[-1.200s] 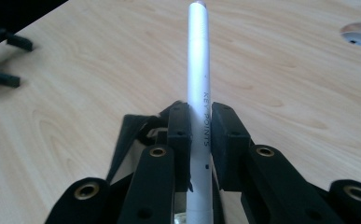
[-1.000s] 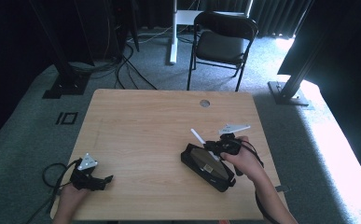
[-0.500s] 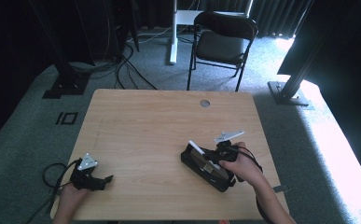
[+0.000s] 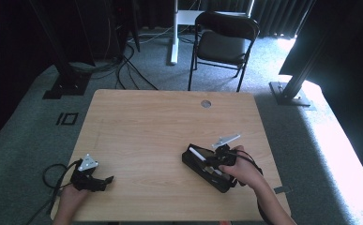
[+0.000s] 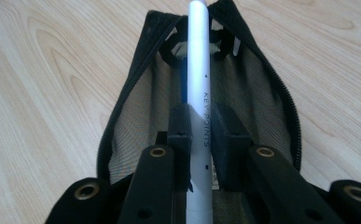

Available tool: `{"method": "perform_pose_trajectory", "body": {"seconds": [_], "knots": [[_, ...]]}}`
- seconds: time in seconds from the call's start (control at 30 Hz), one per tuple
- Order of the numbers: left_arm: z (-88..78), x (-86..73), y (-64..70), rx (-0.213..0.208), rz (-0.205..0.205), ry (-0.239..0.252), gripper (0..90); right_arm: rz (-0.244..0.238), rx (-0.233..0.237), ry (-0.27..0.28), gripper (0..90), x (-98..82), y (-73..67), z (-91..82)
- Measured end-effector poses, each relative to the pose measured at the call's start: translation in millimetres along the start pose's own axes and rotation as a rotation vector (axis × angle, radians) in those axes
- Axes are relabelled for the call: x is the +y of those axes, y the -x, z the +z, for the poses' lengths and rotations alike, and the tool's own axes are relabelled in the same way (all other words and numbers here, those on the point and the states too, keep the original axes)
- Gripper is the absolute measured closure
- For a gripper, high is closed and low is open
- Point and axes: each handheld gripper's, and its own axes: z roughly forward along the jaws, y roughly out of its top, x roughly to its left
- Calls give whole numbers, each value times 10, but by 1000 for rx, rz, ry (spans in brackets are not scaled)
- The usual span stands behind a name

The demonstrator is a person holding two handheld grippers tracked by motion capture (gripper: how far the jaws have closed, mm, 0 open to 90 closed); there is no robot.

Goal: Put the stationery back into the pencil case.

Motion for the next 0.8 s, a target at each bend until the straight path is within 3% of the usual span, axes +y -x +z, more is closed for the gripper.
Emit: {"method": "perform_pose_trajectory", "body": {"seconds": [0.43,0.8], "knots": [[0,0,0,0,0,0,22,-24,-19,-89,785,31,-29,189],[0,0,0,0,0,0,22,-13,-11,-102,780,17,-30,206]]}}
